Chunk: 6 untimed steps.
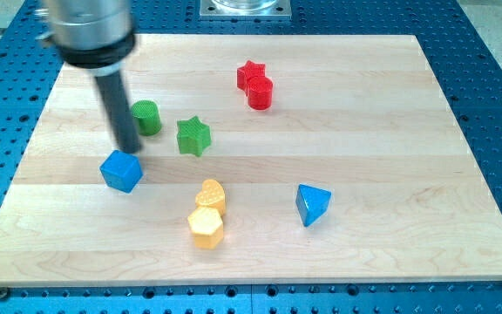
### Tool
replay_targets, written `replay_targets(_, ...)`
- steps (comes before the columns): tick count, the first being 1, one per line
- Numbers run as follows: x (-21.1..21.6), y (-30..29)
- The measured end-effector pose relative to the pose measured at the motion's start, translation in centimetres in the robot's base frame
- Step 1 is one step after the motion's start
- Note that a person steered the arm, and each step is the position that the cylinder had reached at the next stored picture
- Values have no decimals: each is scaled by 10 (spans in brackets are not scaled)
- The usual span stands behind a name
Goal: Push the blue cube into the triangle
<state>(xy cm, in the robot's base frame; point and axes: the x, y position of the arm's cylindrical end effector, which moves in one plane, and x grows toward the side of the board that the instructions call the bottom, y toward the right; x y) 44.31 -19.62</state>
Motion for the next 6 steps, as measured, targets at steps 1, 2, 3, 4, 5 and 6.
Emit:
replay_targets(1,-32,-5)
replay_targets(2,-44,54)
replay_targets(3,-44,128)
replay_targets(4,-45,47)
replay_targets(5,-23,-27)
replay_targets(6,47,-24)
